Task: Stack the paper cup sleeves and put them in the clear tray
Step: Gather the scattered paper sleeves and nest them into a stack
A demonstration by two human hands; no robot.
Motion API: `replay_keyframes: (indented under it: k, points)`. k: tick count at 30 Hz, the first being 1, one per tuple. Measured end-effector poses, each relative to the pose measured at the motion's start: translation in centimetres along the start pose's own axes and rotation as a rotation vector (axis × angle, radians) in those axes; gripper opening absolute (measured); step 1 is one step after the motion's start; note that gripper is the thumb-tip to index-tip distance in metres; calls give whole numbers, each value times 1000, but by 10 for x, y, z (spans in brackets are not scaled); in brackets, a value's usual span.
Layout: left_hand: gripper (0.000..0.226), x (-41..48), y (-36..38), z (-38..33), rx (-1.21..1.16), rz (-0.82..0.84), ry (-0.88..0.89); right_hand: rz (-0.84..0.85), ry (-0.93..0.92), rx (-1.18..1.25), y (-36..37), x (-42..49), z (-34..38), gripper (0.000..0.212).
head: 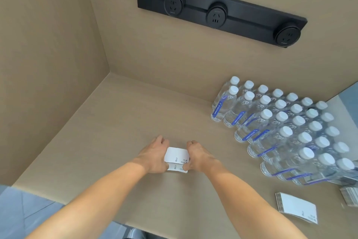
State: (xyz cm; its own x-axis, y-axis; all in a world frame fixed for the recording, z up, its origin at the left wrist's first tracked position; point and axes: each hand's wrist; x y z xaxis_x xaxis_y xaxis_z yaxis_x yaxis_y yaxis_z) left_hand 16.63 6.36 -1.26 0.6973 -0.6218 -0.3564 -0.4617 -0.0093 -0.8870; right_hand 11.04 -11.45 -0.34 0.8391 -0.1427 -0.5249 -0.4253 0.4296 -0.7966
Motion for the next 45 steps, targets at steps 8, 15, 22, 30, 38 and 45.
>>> replay_keyframes:
  k: [8, 15, 22, 30, 38, 45]
  points:
    - [52, -3, 12, 1, 29, 22, 20, 18, 11, 19, 13, -2, -4, 63]
    - [51, -2, 24, 2, 96, 23, 45, 29, 11, -4, 22, 1, -11, 61]
    - [54, -3, 31, 7, 168, -3, 85, -5, -23, -15, 30, 1, -14, 62]
    - [55, -3, 33, 9, 92, 48, 59, 4, -106, -78, 34, 0, -16, 65]
    - [58, -1, 38, 7, 75, 55, -18, -33, -98, -100, 40, 3, -12, 36]
    - [41, -2, 43, 11, 87, 34, -34, -30, -78, -94, 46, 4, -15, 56]
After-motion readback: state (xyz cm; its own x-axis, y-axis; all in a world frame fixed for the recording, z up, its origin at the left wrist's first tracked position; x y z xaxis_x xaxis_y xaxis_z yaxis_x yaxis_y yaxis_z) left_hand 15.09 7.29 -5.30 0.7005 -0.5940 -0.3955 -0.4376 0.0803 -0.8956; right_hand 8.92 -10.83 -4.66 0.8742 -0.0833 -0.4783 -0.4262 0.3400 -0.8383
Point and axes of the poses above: each hand's wrist, its own x-axis towards the middle knuckle, its own y-axis out of the palm, z = x × y, and after that the axes turned 5 degrees about x, right-handed
